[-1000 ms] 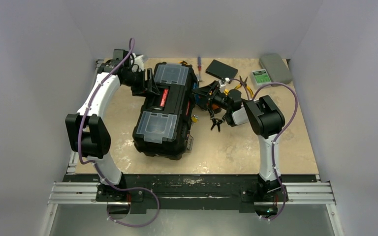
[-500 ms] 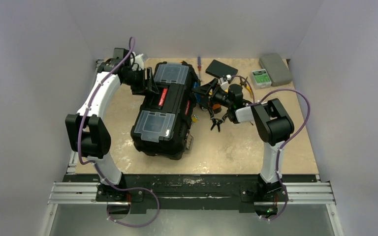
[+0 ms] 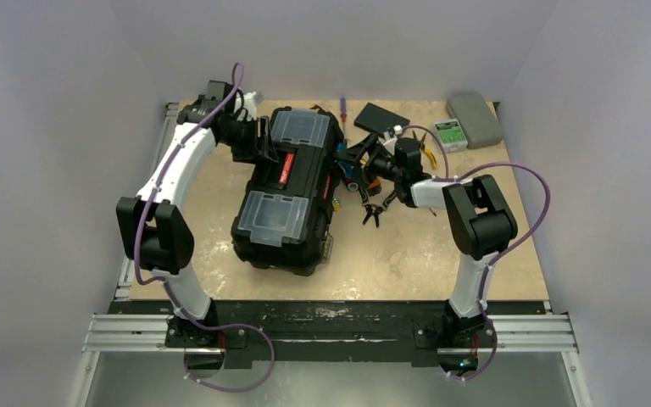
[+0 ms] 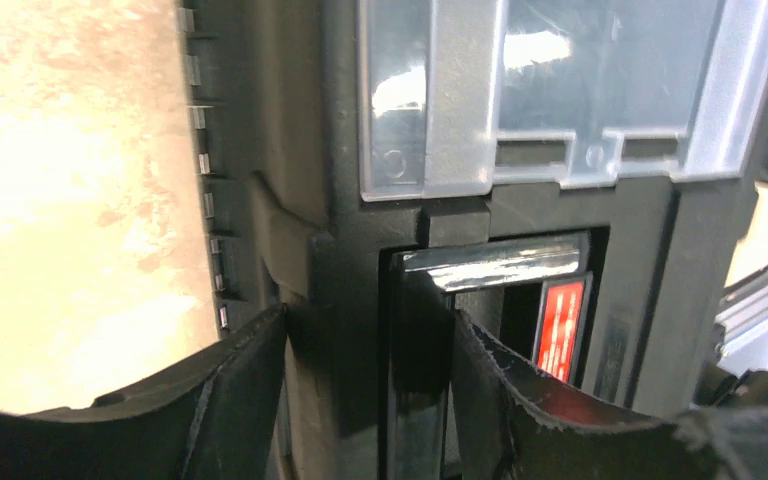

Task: Pack the tool kit
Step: Open the toolbox at the center of the board.

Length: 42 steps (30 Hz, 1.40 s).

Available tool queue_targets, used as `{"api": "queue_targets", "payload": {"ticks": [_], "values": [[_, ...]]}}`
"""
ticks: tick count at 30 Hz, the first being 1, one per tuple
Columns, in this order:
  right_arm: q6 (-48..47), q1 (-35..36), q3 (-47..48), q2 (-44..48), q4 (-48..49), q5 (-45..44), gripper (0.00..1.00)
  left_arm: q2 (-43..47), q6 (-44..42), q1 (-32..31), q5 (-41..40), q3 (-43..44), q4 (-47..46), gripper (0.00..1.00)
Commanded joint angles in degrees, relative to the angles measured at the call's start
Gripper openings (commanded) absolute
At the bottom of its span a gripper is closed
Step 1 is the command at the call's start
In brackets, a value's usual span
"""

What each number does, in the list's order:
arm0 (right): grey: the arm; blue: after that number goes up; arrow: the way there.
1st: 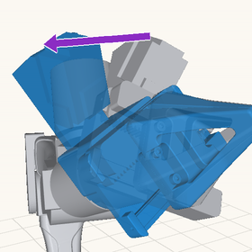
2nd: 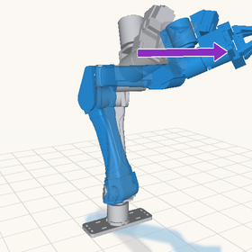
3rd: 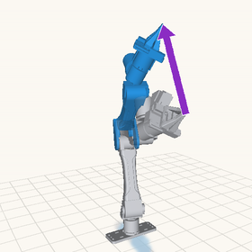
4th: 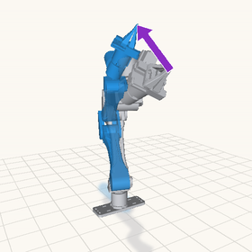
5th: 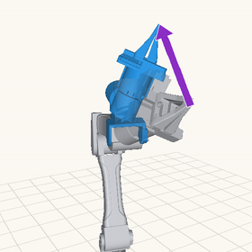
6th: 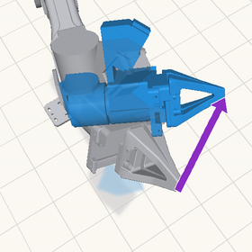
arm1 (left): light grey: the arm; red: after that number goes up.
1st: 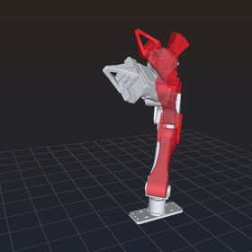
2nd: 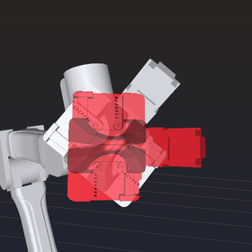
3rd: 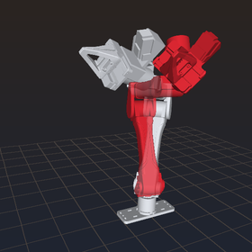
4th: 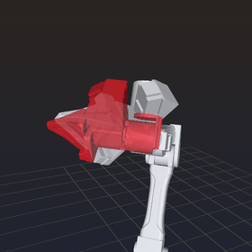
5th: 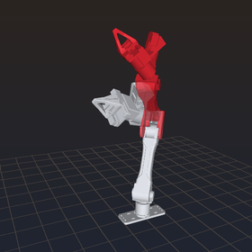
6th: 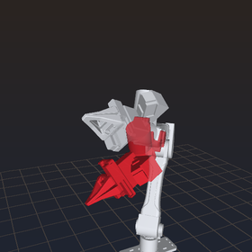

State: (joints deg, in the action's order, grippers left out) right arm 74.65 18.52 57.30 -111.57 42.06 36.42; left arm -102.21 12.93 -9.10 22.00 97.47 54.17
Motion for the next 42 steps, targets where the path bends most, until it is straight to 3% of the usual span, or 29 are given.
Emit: {"api": "queue_targets", "payload": {"ticks": [1,8,9,13,14,27,31,34,42], "values": [[-9.9,1.2,4.4,2.6,-10.6,-7.4,0.00,-6.5,-2.3,-4.2,-10.9,-4.0,6.2,0.33],[-12.9,1.3,6.1,3.1,-16.8,-8.7,0.00,-6.5,-2.6,-4.9,-12.1,-3.6,6.6,0.33],[-13.5,1.3,6.2,3.4,-17.7,-9.0,0.13,-6.5,-2.6,-4.9,-12.0,-3.5,6.6,0.33],[-15.1,0.9,5.0,6.5,-19.5,-11.2,0.80,-5.8,-2.4,-4.8,-12.0,-3.4,6.5,0.33],[-15.1,0.5,4.3,7.2,-19.1,-11.2,0.84,-5.6,-2.3,-4.9,-11.9,-3.5,6.5,0.33],[-10.7,-1.4,2.1,9.8,-11.1,-4.2,0.90,-2.6,-2.1,-4.9,-11.6,-3.8,5.8,0.34],[-12.7,-1.4,3.0,10.5,-15.6,-6.3,0.85,-2.1,-2.2,-4.9,-11.8,-3.8,5.8,0.34],[-11.3,-1.5,2.4,10.4,-12.2,-5.6,0.77,-1.9,-2.2,-4.9,-11.6,-3.9,5.8,0.34],[-8.4,-0.6,6.0,9.9,-11.6,-5.4,0.71,-1.3,-2.1,-4.9,-11.5,-4.1,5.4,0.34]]}}
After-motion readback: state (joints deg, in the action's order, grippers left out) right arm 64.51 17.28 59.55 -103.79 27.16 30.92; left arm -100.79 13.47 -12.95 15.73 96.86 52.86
